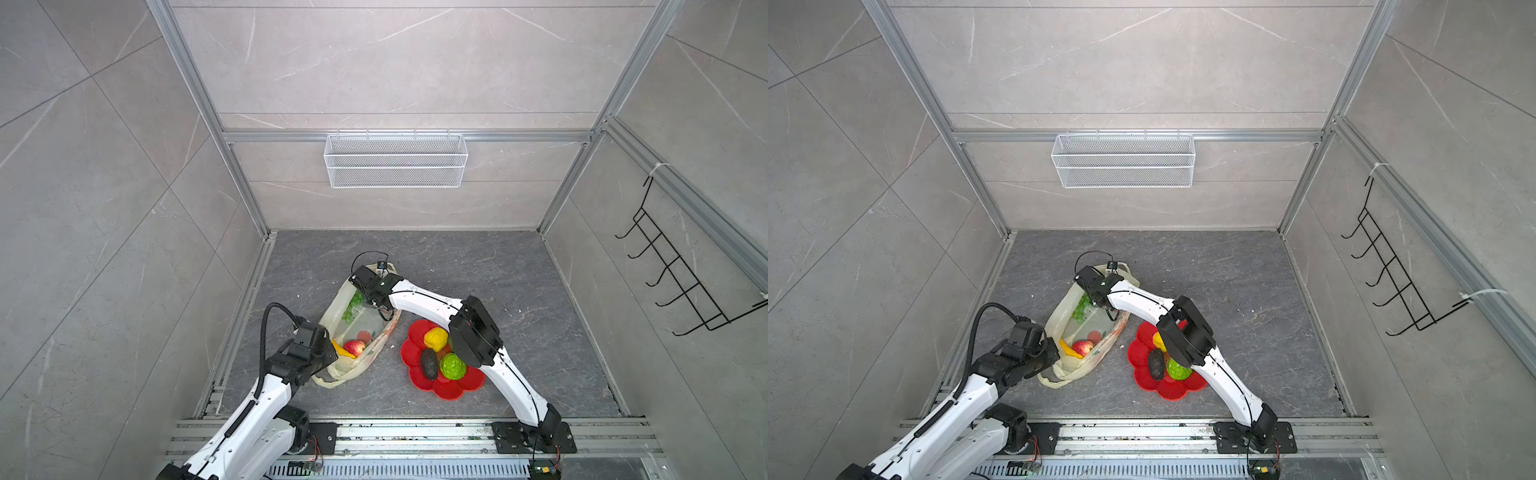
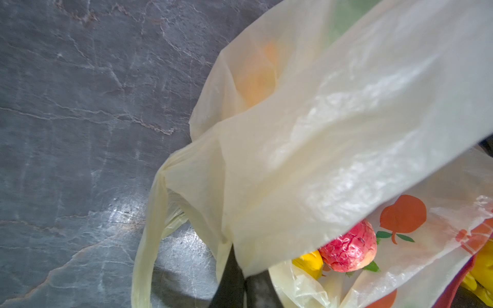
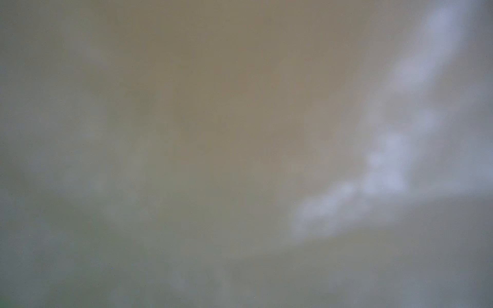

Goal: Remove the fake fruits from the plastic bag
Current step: 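Grasp the dark brown fruit in the bag with the right gripper, then lift the dark brown fruit out and carry it over the red plate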

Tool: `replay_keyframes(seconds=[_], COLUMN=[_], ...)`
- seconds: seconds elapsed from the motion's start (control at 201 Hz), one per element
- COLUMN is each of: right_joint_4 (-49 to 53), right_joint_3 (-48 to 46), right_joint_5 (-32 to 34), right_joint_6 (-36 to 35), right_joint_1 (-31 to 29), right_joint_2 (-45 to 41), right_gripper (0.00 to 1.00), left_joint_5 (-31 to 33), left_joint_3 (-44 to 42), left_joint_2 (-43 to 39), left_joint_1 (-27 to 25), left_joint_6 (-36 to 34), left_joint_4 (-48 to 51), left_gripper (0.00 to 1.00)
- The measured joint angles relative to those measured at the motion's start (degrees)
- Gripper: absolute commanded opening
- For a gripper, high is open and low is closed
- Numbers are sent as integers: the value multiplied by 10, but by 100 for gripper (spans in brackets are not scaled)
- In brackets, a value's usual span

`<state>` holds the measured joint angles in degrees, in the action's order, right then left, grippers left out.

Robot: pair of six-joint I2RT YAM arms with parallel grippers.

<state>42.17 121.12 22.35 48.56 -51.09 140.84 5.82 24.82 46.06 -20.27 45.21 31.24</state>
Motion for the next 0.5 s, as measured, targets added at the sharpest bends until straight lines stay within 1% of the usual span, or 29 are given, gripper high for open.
replay_keyframes(seconds=[0.224, 0.388, 0.503], right_joint_4=[1, 1, 0], right_joint_3=[-28, -52, -79], right_joint_5=[8, 17, 26], right_joint_6=[-35, -73, -103], right_joint_1=[-9, -34, -58], right_joint_2=[-25, -63, -104], right_gripper=[59, 59, 59], left_joint_5=[0, 1, 2], left_joint_3=[0, 1, 6], left_joint_2=[3, 17, 24], left_joint_1=[0, 0, 0], left_joint_6=[0, -6, -14], left_joint_4=[0, 0, 0], left_gripper=[0, 0, 0])
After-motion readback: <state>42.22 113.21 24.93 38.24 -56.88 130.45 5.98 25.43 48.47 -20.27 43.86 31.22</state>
